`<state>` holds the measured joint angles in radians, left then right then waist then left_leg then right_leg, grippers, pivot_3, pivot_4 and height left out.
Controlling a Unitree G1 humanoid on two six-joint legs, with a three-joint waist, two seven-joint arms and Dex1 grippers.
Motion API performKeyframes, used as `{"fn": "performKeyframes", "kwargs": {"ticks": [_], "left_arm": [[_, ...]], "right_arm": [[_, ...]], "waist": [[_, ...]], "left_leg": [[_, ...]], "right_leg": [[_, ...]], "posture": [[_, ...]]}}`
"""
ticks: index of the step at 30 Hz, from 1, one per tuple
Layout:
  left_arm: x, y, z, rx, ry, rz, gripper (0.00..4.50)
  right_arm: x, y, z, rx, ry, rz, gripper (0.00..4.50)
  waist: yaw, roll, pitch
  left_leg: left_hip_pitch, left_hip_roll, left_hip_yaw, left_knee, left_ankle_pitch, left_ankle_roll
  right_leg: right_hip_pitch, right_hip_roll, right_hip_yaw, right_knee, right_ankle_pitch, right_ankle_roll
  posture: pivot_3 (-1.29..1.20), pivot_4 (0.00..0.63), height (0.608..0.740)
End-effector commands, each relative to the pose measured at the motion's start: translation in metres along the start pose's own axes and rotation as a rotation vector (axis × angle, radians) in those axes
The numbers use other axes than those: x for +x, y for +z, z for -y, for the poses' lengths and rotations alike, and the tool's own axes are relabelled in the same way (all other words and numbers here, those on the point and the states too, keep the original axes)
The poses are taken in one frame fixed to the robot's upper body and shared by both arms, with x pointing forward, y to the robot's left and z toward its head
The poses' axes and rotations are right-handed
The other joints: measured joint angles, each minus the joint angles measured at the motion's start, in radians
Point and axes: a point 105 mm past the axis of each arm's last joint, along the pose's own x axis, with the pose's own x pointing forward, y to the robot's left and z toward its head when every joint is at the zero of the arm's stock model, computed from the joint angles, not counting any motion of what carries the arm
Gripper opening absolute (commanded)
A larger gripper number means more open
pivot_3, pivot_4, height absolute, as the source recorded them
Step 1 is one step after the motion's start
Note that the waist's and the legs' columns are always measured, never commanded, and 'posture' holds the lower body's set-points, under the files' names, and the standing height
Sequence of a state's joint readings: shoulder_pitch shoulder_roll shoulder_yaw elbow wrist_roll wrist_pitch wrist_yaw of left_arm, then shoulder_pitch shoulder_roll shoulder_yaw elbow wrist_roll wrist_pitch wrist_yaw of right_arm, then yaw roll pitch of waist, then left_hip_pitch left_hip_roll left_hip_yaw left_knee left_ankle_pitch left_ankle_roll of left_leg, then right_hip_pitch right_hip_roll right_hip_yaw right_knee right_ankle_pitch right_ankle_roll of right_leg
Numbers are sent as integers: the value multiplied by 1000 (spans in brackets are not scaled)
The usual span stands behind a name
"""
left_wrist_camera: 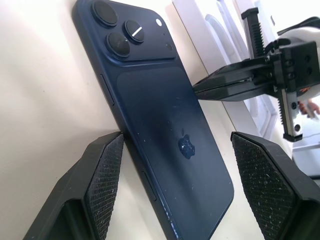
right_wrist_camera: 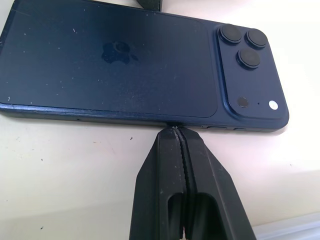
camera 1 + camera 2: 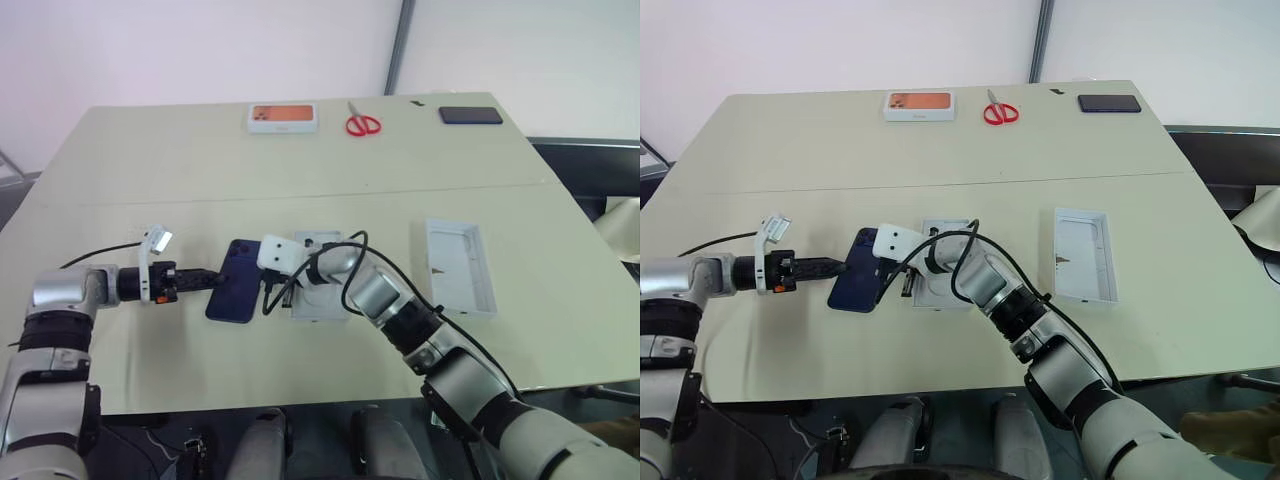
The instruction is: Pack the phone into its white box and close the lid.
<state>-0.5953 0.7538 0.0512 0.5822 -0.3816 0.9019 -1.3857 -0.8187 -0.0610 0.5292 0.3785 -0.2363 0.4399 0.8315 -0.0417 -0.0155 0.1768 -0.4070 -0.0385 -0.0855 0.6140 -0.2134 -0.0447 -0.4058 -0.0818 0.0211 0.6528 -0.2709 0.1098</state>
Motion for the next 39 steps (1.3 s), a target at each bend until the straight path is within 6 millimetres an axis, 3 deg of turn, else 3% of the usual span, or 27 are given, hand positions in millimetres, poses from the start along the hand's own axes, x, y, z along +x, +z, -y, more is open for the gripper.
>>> {"fn": "performKeyframes", "kwargs": {"ticks": [1,6,9,19,21,29,32,39], "left_arm": [[23,-16,6,25,-38,-103,3609],[28,-7,3,125,43,-124,3609],[34,-7,17,120,-13,-132,3609],[40,-1,26,-11,-99,0,3609],[38,-5,18,24,-54,-12,3609],[32,-1,20,-21,-93,28,3609],[34,-4,7,47,11,-6,3609],[34,14,26,40,-56,52,3609]], "right_arm": [[3,9,-3,-31,9,16,40],[3,7,-2,-35,2,12,40],[2,8,-2,-31,4,16,40],[1,5,1,-36,-7,7,40],[1,4,2,-34,-7,6,40],[2,4,2,-33,-8,6,40],[2,5,1,-36,-4,8,40],[2,5,1,-39,-2,9,40]], "waist": [[0,0,0],[7,1,-2],[8,2,-2],[13,2,-2],[16,2,-2],[21,1,-2],[22,1,-3],[22,1,-3]], "left_leg": [[0,0,0,0,0,0],[1,0,0,0,0,0],[2,0,0,0,0,0],[1,0,0,1,0,0],[1,0,0,1,0,0],[1,0,0,1,0,0],[1,0,0,1,0,0],[2,-1,0,1,0,-1]], "right_leg": [[0,0,0,0,0,0],[1,0,0,0,0,0],[2,0,-1,1,0,0],[2,0,-1,1,0,0],[2,-1,-1,1,0,0],[2,-1,0,0,0,0],[2,-1,0,0,0,0],[2,-1,0,1,0,0]], "posture": [[0,150,740],[0,150,740],[0,150,740],[0,150,740],[0,150,740],[0,150,740],[0,150,740],[0,150,740]]}}
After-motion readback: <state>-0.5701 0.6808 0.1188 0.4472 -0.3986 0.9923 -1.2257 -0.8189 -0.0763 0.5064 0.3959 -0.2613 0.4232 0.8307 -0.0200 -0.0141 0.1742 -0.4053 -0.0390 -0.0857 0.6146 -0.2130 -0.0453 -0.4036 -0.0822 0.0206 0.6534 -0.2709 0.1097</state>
